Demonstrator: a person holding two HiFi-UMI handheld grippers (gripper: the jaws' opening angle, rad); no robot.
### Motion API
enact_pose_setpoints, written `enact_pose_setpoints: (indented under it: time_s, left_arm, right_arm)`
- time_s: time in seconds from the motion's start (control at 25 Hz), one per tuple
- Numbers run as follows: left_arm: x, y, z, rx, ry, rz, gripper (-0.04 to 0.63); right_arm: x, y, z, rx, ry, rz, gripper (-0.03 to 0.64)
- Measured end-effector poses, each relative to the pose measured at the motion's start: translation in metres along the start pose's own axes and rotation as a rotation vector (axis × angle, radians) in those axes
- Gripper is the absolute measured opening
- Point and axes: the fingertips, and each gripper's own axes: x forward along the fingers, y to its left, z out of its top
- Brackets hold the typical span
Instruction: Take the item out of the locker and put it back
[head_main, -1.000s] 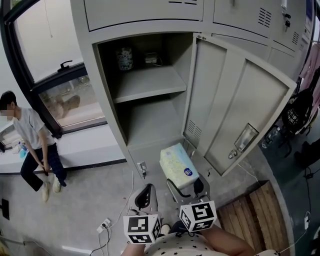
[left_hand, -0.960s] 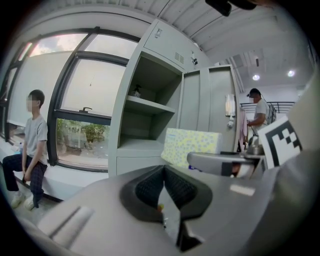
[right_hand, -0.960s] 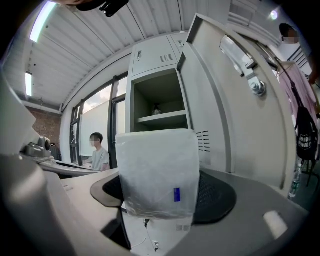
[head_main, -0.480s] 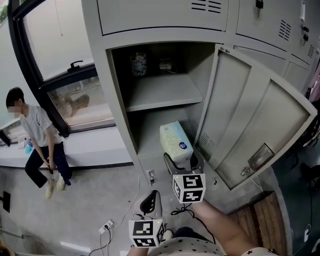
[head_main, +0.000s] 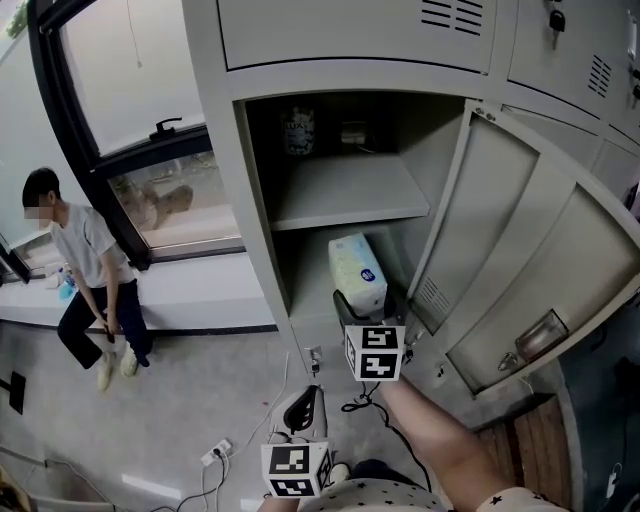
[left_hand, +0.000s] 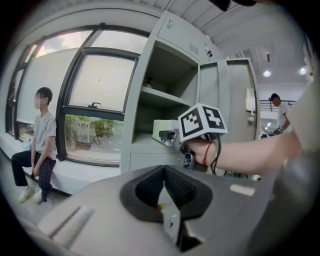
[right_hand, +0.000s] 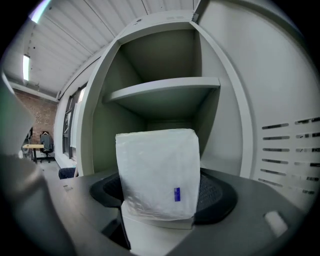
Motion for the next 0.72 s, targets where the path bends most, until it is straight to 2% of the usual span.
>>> enact_pose_setpoints:
  time_s: [0.16,0.32,0.6,0.64,0.72]
  left_arm:
    - [0.002,-0.002,0.0,0.01,0.0,-0.007,0.008]
    - [0.001,-0.007,-0.001,0.016,0.003,-0.021,0.008]
    - [-0.004,-0.015,-0.008,0.01,0.017,-0.047,0.006]
    - [-0.005,-0.016,-0.007,0.009,0.011,-0.05,0.007]
    - [-0.005,-0.02,-0.007,0.01,0.001,-0.06,0.007]
  right_arm:
    - [0.003,-0.003,-0.005,0.033,-0.026,-0.001,0.388]
    - [0.0,0.0,-0.004,0.039,-0.049,0.031,0.431]
    - [-0.058,0.006,-0.012,0.046,-0.048,0.078,0.439]
    - [-0.071,0.009,-0.014,0.05,-0.048,0.091,0.427]
    - [-0.101,0.014,-0.019,0.053,-0.041,0.107,0.312]
